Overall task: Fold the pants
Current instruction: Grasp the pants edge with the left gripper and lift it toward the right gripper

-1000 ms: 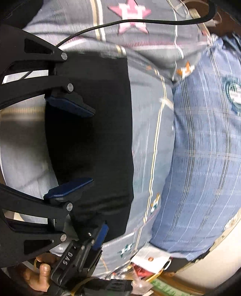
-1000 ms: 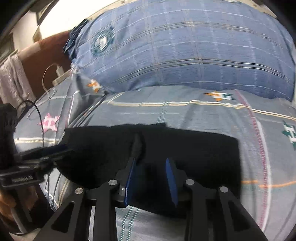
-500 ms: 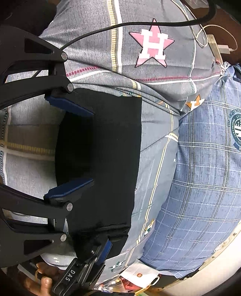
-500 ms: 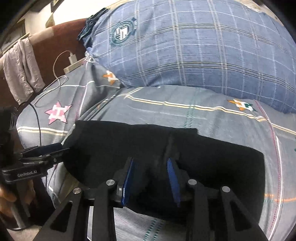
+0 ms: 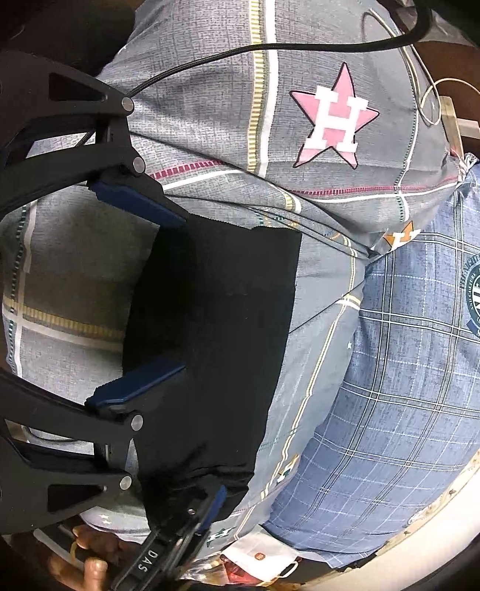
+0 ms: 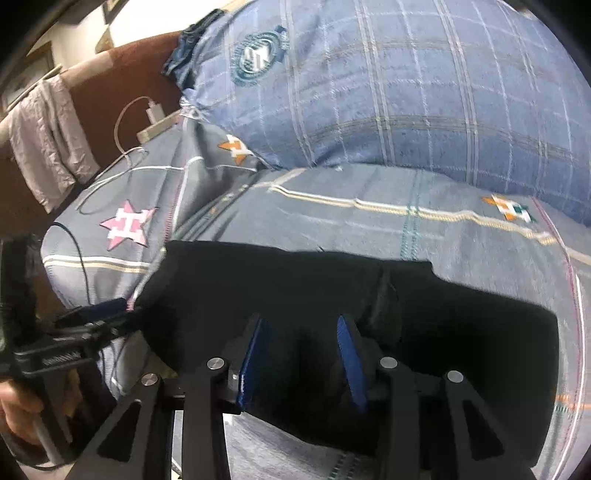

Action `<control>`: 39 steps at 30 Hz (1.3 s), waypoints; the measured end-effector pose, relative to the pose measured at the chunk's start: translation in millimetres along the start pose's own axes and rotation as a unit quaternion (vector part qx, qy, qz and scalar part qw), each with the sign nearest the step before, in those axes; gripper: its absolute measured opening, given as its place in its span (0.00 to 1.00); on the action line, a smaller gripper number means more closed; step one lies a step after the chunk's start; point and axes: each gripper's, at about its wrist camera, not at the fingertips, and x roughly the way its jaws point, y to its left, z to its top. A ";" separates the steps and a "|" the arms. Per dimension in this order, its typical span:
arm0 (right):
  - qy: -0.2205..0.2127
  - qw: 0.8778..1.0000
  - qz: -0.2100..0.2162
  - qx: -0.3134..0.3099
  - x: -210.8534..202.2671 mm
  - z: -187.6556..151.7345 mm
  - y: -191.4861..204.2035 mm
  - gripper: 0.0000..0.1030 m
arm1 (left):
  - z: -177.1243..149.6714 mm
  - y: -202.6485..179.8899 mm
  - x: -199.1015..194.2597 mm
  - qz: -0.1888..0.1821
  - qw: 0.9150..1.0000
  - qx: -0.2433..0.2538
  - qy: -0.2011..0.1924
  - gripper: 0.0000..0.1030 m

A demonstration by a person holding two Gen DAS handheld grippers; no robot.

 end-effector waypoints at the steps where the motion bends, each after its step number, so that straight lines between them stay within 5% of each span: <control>1: -0.001 1.000 0.002 -0.004 0.5 1.9 3.1 0.40 | -0.1 0.4 -0.4 -0.002 1.000 -0.001 0.000 0.74; 20: 0.038 0.995 0.047 -0.084 60.5 35.1 49.1 0.45 | -21.8 24.1 -11.6 -0.050 0.996 -0.067 0.022 0.74; 30: 0.050 0.988 0.056 -0.137 85.2 59.3 68.5 0.47 | -19.2 21.1 17.3 -0.078 0.992 -0.086 0.058 0.74; 39: 0.078 0.972 0.079 -0.206 128.3 83.1 92.6 0.56 | -9.3 21.8 27.7 -0.099 0.989 -0.102 0.037 0.85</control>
